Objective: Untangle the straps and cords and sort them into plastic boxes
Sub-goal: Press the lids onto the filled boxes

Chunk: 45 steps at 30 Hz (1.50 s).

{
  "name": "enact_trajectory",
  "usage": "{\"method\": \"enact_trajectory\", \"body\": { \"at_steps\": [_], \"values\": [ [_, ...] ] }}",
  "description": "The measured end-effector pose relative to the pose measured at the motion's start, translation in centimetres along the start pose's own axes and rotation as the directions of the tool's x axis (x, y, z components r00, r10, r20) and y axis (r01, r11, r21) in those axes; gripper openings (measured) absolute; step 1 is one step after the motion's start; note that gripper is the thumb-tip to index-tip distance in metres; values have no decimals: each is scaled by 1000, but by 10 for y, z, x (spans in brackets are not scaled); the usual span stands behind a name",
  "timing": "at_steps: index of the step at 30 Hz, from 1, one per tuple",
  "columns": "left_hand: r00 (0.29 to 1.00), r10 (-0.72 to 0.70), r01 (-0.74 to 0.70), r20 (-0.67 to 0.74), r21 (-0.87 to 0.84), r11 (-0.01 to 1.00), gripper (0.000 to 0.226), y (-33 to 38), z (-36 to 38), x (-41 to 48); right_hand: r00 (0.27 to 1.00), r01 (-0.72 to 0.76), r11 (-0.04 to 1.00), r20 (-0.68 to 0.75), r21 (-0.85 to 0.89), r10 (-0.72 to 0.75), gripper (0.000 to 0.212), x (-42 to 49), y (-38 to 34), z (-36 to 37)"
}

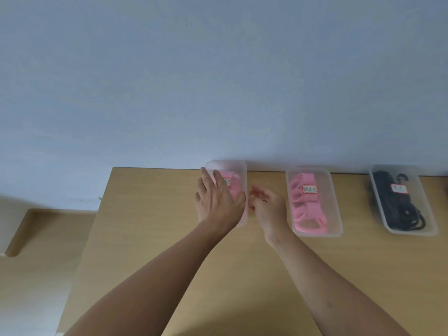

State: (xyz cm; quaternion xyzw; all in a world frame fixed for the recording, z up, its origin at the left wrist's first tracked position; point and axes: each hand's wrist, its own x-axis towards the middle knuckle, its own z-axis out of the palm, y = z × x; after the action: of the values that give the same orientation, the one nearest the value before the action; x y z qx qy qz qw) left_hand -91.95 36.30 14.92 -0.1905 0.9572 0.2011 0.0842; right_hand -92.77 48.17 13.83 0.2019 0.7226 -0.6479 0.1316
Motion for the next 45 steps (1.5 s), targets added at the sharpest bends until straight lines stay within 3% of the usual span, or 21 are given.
{"method": "enact_trajectory", "body": {
  "at_steps": [4, 8, 12, 17, 23, 28, 32, 34, 36, 37, 41, 45],
  "values": [
    [999, 30, -28, -33, 73, 997, 104, -3, 8, 2, 995, -13, 1000, 95, 26, 11, 30, 3, 5, 2],
    [996, 91, -89, -25, 84, 993, 93, -7, 13, 6, 993, -40, 990, 120, 138, 23, 35, 5, 6, 3],
    [976, 217, -214, 5, 194, 957, 84, -12, 13, 8, 992, 33, 995, 115, 94, -44, 22, 5, 9, 3],
    [973, 232, -227, 8, 254, 940, 77, -16, 20, 11, 994, -94, 979, 78, 181, 81, 15, 9, 9, 4],
    [974, 226, -225, 25, 241, 944, 78, -16, 22, 14, 999, -13, 999, 41, 31, 11, 26, 10, 1, 8],
    [975, 222, -220, 0, 141, 965, 77, -24, 25, -8, 999, 6, 987, -36, -158, -11, 16, -11, 11, 14],
    [976, 218, -218, -2, 43, 975, 66, -33, 18, -20, 967, 227, 891, -15, -392, -253, 19, -41, 32, 19],
    [924, 360, -355, -127, 57, 933, 56, -36, 8, -18, 931, 314, 780, 16, -541, -364, 23, -44, 37, 21],
    [831, 495, -476, -252, 138, 869, 45, -43, 8, -12, 920, 322, 705, 32, -632, -391, 23, -40, 40, 24],
    [820, 511, -494, -259, 131, 860, 44, -46, 9, -10, 922, 318, 688, 43, -653, -385, 24, -40, 42, 24],
    [943, 332, -332, -23, -103, 938, 57, -53, 9, 0, 928, 304, 668, 54, -680, -367, 29, -41, 43, 25],
    [946, 322, -323, -36, -182, 929, 64, -58, 4, 7, 938, 303, 616, 113, -728, -328, 24, -37, 40, 20]
  ]
}}
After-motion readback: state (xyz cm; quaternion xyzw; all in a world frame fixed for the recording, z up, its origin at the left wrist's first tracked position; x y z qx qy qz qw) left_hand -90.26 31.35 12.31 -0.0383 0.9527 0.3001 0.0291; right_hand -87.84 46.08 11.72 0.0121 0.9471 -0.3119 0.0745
